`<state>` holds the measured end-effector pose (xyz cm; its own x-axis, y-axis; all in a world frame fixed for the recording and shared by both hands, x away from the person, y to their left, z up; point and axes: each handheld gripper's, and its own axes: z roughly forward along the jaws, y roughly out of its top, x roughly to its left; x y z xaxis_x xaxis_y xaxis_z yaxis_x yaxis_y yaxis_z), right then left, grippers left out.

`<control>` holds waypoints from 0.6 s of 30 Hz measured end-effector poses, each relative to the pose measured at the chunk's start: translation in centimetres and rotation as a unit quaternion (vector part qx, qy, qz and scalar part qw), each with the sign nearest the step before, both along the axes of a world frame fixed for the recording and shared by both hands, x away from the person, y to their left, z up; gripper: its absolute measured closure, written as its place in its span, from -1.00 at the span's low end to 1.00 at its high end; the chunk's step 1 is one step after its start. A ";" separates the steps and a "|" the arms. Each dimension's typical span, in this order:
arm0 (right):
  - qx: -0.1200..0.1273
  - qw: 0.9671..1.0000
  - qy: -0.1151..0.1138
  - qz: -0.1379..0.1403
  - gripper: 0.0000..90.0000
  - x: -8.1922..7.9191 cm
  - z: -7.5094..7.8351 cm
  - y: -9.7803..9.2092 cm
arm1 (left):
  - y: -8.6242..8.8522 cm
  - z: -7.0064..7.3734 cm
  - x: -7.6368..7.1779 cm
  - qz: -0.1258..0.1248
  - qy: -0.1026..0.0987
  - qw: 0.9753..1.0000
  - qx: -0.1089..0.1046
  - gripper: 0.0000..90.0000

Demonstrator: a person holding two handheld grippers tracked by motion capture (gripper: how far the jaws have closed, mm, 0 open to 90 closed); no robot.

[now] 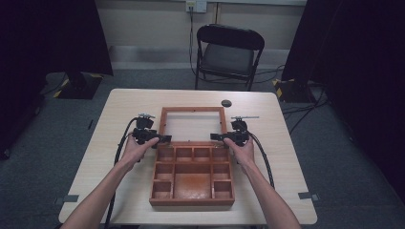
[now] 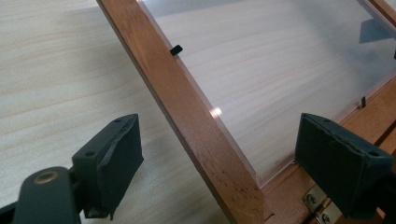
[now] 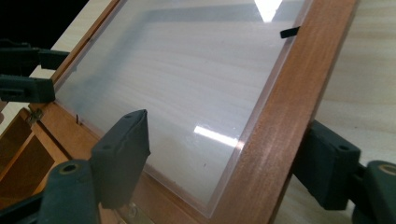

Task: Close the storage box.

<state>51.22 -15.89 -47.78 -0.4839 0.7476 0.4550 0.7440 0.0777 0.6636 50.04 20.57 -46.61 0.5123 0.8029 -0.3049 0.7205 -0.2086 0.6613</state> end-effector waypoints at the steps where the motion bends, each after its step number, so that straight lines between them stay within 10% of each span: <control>1: -0.002 1.000 -0.001 0.000 -0.44 0.0 0.1 0.0 | 0.0 0.0 0.0 0.000 -0.001 1.000 -0.001 -0.68; 18: 0.009 0.999 -0.049 -0.012 -0.23 -0.8 1.5 -0.4 | -0.2 0.4 -0.1 -0.017 -0.019 1.000 -0.016 -0.70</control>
